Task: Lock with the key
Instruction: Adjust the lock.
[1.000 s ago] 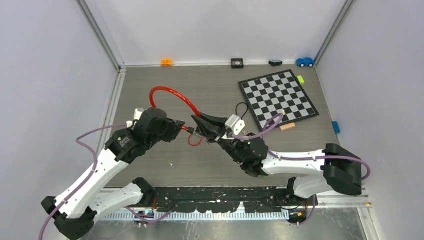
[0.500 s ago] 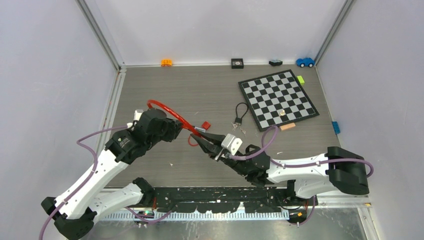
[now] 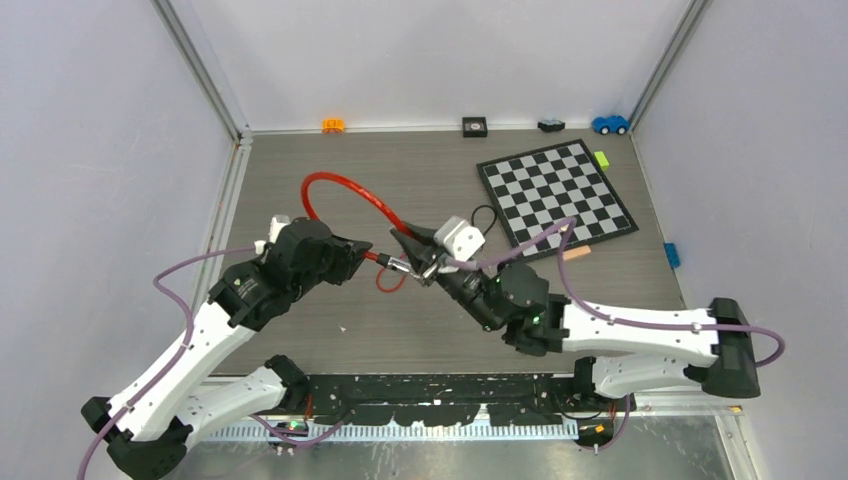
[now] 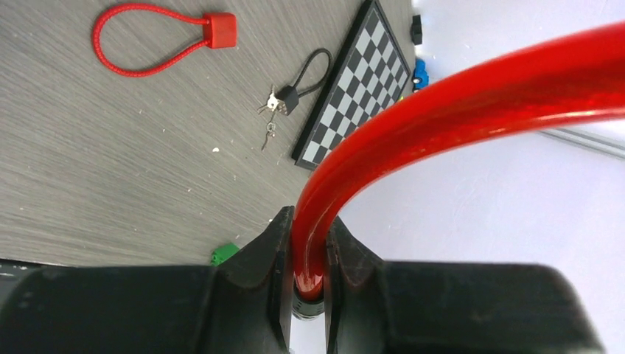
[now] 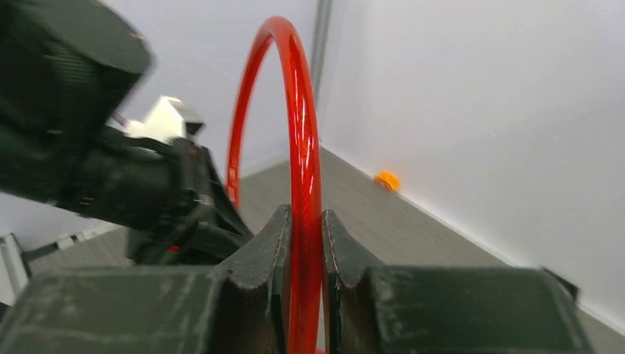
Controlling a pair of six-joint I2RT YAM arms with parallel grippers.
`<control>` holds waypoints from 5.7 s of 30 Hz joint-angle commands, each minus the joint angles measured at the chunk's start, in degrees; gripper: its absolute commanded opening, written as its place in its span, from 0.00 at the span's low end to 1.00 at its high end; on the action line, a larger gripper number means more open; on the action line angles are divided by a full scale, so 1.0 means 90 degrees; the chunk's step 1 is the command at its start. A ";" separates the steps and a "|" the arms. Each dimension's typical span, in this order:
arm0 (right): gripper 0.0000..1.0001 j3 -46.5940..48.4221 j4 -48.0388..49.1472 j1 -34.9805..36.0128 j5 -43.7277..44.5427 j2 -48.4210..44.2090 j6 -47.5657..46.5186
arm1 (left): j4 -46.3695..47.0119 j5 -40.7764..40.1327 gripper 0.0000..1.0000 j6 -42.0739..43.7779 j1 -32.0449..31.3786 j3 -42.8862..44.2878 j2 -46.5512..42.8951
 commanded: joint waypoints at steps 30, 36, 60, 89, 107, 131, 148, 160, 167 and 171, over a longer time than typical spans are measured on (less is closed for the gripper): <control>0.80 -0.0437 -0.5034 -0.1216 0.1252 -0.1331 0.2957 | -0.0399 -0.0371 0.00 0.1590 0.0008 0.0396 -0.0251; 0.82 -0.1210 -0.3809 -0.1207 -0.0334 -0.2591 0.1906 | -0.0554 -0.0634 0.00 0.1803 0.0009 0.0465 -0.0153; 0.81 -0.1108 -0.0590 -0.0151 -0.1392 0.0149 -0.0257 | -0.0227 -0.0230 0.00 0.1539 0.0009 0.0006 0.0066; 0.01 -0.0677 -0.0708 -0.0146 -0.0547 0.0894 0.1404 | 0.0099 -0.0086 0.00 0.1471 0.0004 -0.0414 -0.0208; 0.01 -0.1944 0.2024 -0.0396 -0.0608 0.0715 0.9525 | 0.2184 0.0110 0.00 0.3467 0.0009 -0.1525 -0.1661; 0.81 -0.3483 0.3695 -0.0347 0.0849 0.0235 0.9408 | 0.2558 0.0547 0.00 0.5273 0.0009 -0.1866 -0.2232; 0.96 -0.0479 -0.4393 -0.3134 -0.1445 -0.0178 0.1413 | 0.0276 0.1155 0.00 0.8139 0.0009 0.0324 -0.0369; 1.00 -0.0840 -0.2192 -0.4396 -0.3421 0.0758 0.0213 | -0.0477 0.0415 0.00 1.0395 -0.0752 0.2393 0.0662; 1.00 -0.0972 -0.1436 -0.4564 -0.4057 0.0938 0.0489 | -0.0256 -0.0031 0.00 1.0722 -0.1440 0.2871 0.0915; 0.97 -0.1068 -0.1383 -0.4565 -0.4158 0.1083 0.0696 | -0.0160 -0.0079 0.00 1.0733 -0.1549 0.2951 0.0968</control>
